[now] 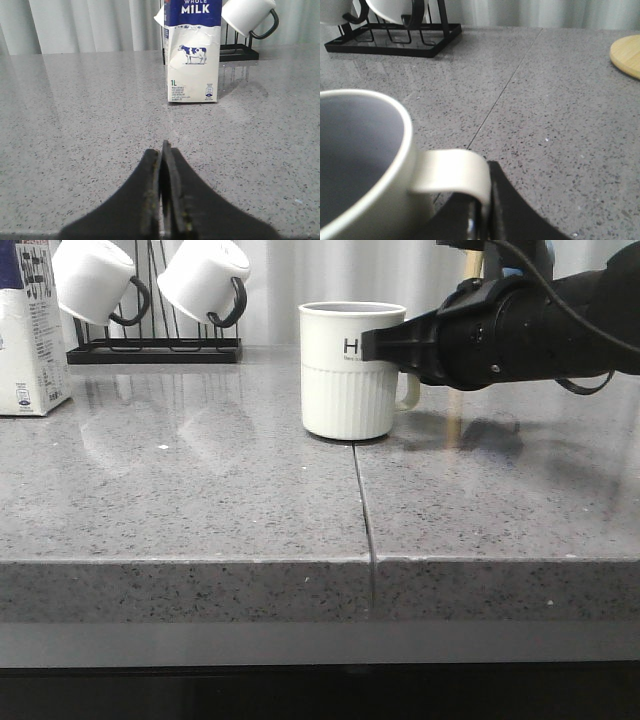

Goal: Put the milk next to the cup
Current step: 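Grasp the mug handle with the right gripper and slide it toward the center, then release the mug and withdraw the right gripper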

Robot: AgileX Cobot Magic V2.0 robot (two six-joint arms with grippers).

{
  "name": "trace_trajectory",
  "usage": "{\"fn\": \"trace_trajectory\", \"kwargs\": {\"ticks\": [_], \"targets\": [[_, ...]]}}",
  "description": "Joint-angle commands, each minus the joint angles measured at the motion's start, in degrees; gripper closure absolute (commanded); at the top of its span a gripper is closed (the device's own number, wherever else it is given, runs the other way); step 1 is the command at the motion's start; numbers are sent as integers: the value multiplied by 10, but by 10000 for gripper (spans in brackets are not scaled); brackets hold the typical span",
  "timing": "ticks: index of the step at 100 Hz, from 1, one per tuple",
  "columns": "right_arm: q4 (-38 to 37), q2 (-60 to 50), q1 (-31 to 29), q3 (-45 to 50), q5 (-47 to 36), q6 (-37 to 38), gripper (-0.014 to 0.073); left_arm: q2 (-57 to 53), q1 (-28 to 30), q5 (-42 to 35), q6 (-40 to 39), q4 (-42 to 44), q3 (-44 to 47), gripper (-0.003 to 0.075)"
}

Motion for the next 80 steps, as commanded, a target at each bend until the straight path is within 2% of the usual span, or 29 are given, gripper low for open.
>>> {"fn": "trace_trajectory", "kwargs": {"ticks": [1, 7, 22, 29, 49, 80], "targets": [[-1, -23, 0, -17, -41, 3, 656, -18, 1, -43, -7, -1, 26, 741], [-1, -23, 0, -17, -42, 3, 629, -18, 1, -43, -7, -1, 26, 741], [-1, -23, 0, -17, -42, 3, 431, -18, 1, -43, -7, -1, 26, 741], [-1, -23, 0, -17, -42, 3, 372, -18, 1, -43, -7, -1, 26, 741], [-1, -36, 0, 0, -43, 3, 369, -18, 1, -43, -7, -1, 26, 741], [-1, -117, 0, 95, -44, 3, 371, -18, 1, -43, -7, -1, 26, 741]]}}
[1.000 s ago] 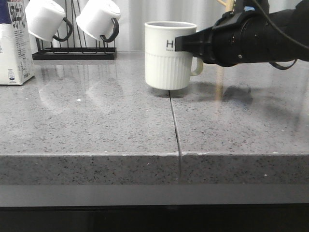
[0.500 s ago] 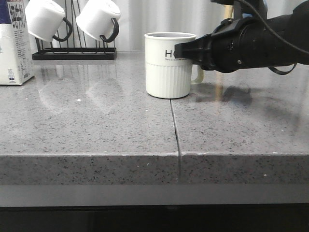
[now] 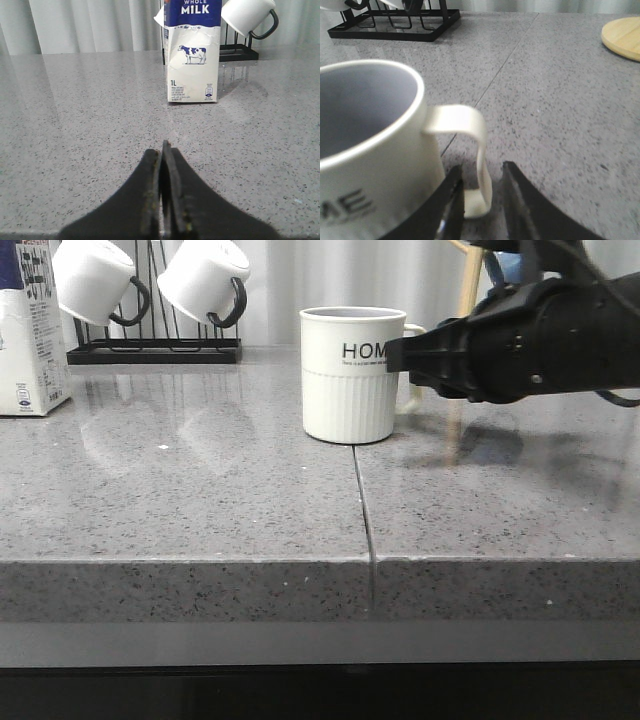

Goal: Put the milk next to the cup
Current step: 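Release the mug and withdraw the right gripper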

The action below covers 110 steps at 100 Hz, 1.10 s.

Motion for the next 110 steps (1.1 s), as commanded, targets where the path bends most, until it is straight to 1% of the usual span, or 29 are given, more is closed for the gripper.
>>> {"fn": "trace_trajectory", "kwargs": {"ticks": [1, 9, 19, 28, 40, 66, 110], "targets": [[-1, -56, 0, 15, -45, -1, 371, -18, 1, -43, -7, -1, 26, 741], [-1, -100, 0, 52, -44, -1, 406, -18, 1, -43, -7, -1, 26, 741], [-1, -164, 0, 90, -30, -1, 508, -18, 1, -43, -7, -1, 26, 741], [-1, -220, 0, 121, 9, -1, 596, -18, 1, -43, -7, -1, 26, 741], [-1, -310, 0, 147, 87, -1, 662, -18, 1, -43, -7, -1, 26, 741], [-1, -485, 0, 156, 298, -1, 661, -18, 1, -43, -7, -1, 26, 741], [-1, -763, 0, 156, 519, -1, 661, -18, 1, -43, -7, -1, 26, 741]]}}
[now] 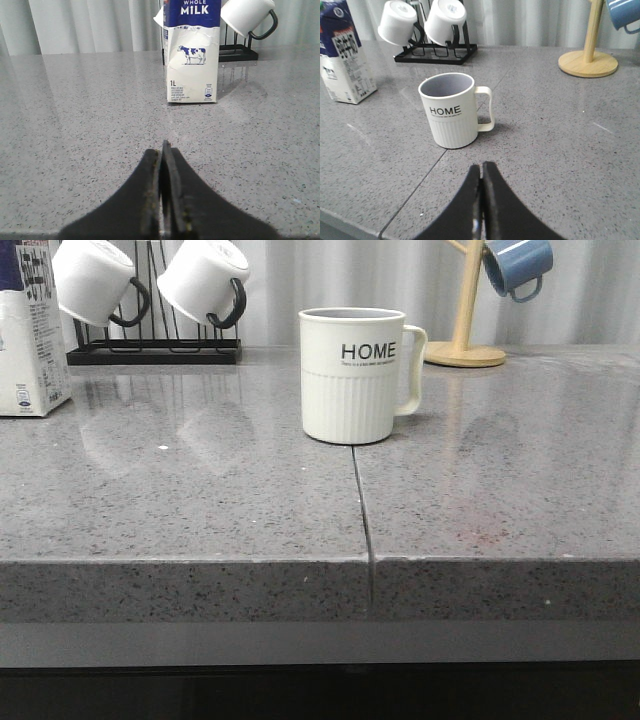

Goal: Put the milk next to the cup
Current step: 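Release the mug and withdraw the right gripper, then reach the left gripper toward the Pascual milk carton and grasp it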

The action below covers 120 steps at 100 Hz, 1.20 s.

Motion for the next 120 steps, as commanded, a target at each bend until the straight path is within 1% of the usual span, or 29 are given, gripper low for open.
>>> {"fn": "trace_trajectory", "kwargs": {"ticks": [1, 12, 19, 41, 56, 64, 72, 93, 103, 120], "targets": [[-1, -43, 0, -15, 9, -1, 661, -18, 1, -43, -7, -1, 26, 741], [-1, -94, 0, -15, 57, -1, 661, -18, 1, -43, -7, -1, 26, 741], [-1, -117, 0, -15, 71, -1, 661, -18, 1, -48, -7, -1, 26, 741], [-1, -132, 0, -15, 72, -1, 661, -18, 1, -78, -7, -1, 26, 741], [-1, -132, 0, -15, 72, -1, 661, -18, 1, -121, -7, -1, 19, 741], [-1, -132, 0, -15, 72, -1, 661, -17, 1, -111, -7, -1, -3, 741], [-1, -132, 0, -15, 72, -1, 661, -8, 1, -79, -7, -1, -40, 741], [-1, -132, 0, -15, 100, -1, 661, 84, 1, -1, -6, 3, -148, 741], [-1, -132, 0, -15, 115, -1, 661, 148, 1, 3, -5, 4, -186, 741], [-1, -132, 0, -15, 117, -1, 661, 255, 0, 2, -5, 4, -239, 741]]}}
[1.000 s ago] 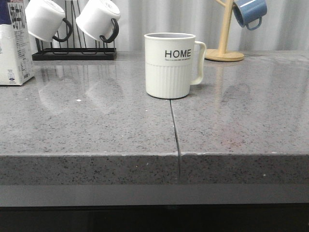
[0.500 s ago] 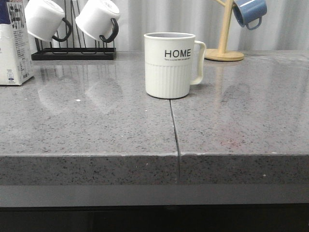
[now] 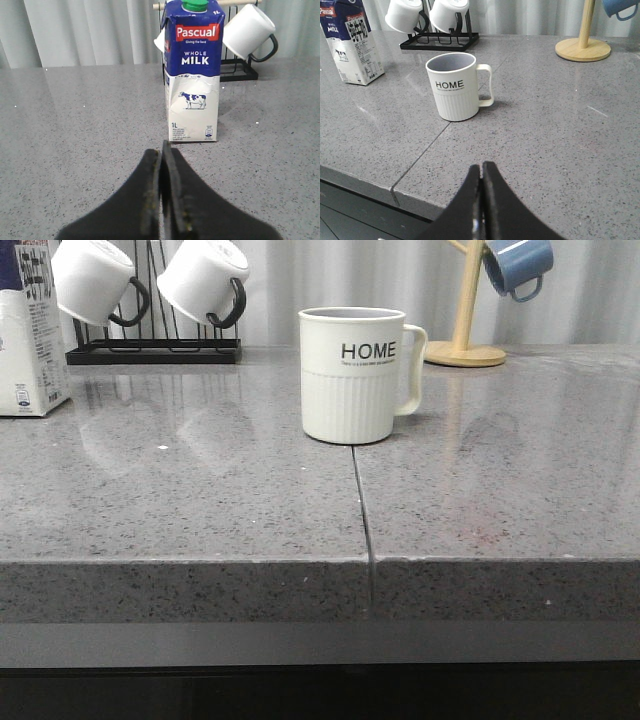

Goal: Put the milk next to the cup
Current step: 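Reach the left gripper toward the Pascual milk carton and grasp it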

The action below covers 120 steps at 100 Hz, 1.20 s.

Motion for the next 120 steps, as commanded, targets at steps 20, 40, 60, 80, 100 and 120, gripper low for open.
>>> {"fn": "trace_trajectory", "kwargs": {"ticks": [20, 40, 60, 80, 100, 120], "targets": [[-1, 6, 0, -15, -36, -1, 661, 170, 0, -68, -5, -5, -87, 652], [-1, 6, 0, -15, -36, -1, 661, 254, 0, -154, -5, -20, -107, 129], [-1, 6, 0, -15, -36, -1, 661, 327, -8, -160, -5, -54, -150, 36], [-1, 6, 0, -15, -36, -1, 661, 405, -49, -190, -5, -54, -195, 43], [-1, 6, 0, -15, -36, -1, 661, 476, -53, -236, -5, -73, -224, 43], [-1, 6, 0, -15, -36, -1, 661, 525, -83, -243, -5, -73, -269, 43]]}}
